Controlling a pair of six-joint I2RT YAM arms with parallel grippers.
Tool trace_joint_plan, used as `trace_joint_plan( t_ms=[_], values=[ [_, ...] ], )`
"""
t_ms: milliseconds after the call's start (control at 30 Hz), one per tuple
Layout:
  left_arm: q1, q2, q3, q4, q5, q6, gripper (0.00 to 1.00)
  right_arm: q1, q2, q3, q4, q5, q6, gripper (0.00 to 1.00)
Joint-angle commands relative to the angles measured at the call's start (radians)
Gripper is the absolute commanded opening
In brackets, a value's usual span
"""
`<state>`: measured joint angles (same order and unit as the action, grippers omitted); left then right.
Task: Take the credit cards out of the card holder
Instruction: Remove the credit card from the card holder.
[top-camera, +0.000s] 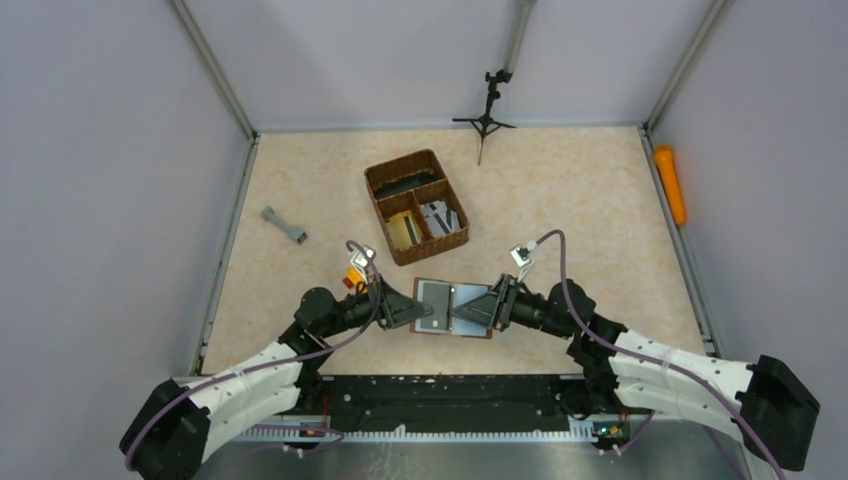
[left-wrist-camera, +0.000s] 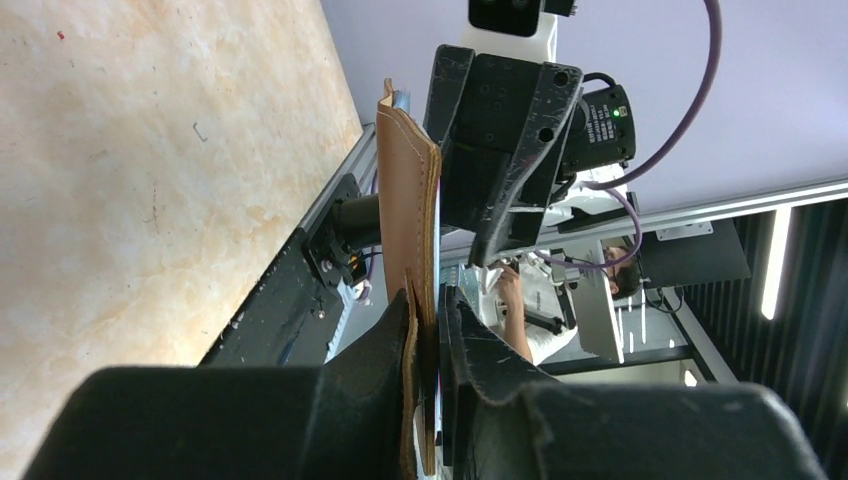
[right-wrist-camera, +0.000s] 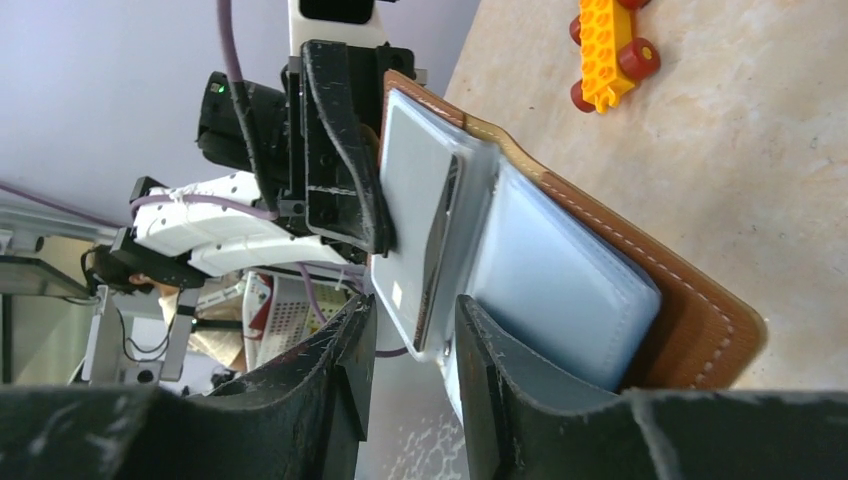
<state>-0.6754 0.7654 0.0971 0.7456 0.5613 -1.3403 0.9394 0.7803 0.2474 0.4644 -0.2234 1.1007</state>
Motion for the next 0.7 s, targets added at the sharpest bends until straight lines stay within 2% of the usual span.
trace_joint_plan(
  t_ms=[0,233,267,367,433,500,533,667],
  values=[
    [-0.005,0.031,0.02,0.122,0.028,-0.012,0.16,-0.009,0.027,0.022,0.11,-0.043,-0.002,0.37],
    [-0.007,0.092,0.029,0.208,0.059,-0.024,0.16,-0.009,0.098,0.054,0.112,-0.055,-0.005,0.33],
    [-0.009,0.101,0.029,0.219,0.063,-0.025,0.16,-0.009,0.104,0.055,0.114,-0.056,-0.003,0.3],
    [-0.012,0.118,0.025,0.242,0.069,-0.028,0.16,-0.009,0.107,0.054,0.108,-0.047,0.0,0.07],
    [-0.013,0.121,0.02,0.245,0.069,-0.026,0.23,-0.009,0.095,0.052,0.087,-0.032,-0.002,0.0],
    [-0.013,0.117,0.014,0.247,0.064,-0.025,0.36,-0.011,0.076,0.049,0.053,-0.012,-0.007,0.0],
    [-0.013,0.114,0.01,0.247,0.06,-0.024,0.37,-0.013,0.066,0.046,0.037,-0.004,-0.009,0.0],
    [-0.013,0.1,-0.001,0.242,0.049,-0.02,0.34,-0.03,0.037,0.034,-0.004,-0.005,-0.009,0.0]
  ],
)
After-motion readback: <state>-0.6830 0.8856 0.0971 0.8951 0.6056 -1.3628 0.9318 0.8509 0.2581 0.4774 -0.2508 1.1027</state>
